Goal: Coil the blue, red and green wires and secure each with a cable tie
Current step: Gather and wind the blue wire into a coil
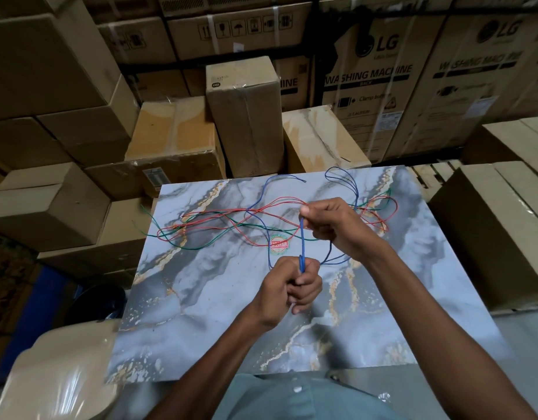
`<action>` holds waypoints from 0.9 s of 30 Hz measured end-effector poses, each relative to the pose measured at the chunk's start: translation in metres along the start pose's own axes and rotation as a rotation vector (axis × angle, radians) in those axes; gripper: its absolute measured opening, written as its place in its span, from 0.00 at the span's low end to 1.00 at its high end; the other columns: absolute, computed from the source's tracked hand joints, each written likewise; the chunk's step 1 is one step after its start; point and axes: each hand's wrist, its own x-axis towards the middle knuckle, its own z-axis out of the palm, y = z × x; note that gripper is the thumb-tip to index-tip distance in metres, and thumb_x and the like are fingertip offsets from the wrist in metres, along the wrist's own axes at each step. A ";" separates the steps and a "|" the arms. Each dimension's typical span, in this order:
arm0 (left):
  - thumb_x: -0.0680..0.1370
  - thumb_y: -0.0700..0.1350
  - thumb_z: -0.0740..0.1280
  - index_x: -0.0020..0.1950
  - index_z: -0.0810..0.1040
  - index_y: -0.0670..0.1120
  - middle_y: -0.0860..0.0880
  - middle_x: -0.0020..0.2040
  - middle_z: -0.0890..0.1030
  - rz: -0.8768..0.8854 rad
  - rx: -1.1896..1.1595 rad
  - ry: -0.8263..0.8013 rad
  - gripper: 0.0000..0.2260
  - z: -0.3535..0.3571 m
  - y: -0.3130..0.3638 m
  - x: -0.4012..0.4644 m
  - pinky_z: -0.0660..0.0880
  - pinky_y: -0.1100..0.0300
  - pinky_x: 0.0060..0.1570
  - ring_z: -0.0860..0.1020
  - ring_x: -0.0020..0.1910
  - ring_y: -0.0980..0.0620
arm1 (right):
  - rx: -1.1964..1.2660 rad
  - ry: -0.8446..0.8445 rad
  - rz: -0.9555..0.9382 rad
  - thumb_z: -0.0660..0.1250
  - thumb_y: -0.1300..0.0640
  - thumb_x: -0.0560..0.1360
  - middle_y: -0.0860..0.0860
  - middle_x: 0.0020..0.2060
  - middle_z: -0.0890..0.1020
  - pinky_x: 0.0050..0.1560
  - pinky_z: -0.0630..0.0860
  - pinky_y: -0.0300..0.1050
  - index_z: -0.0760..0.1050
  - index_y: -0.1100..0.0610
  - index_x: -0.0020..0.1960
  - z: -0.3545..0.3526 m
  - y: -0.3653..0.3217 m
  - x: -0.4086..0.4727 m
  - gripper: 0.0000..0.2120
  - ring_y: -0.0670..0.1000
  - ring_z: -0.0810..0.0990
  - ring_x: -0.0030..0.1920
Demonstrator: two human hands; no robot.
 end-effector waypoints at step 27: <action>0.85 0.42 0.51 0.55 0.75 0.39 0.44 0.41 0.83 0.365 -0.352 0.708 0.13 -0.082 -0.013 0.020 0.80 0.53 0.53 0.83 0.44 0.46 | -0.483 -0.055 0.122 0.66 0.55 0.83 0.43 0.24 0.68 0.36 0.67 0.39 0.86 0.56 0.46 0.033 0.067 -0.055 0.12 0.43 0.68 0.30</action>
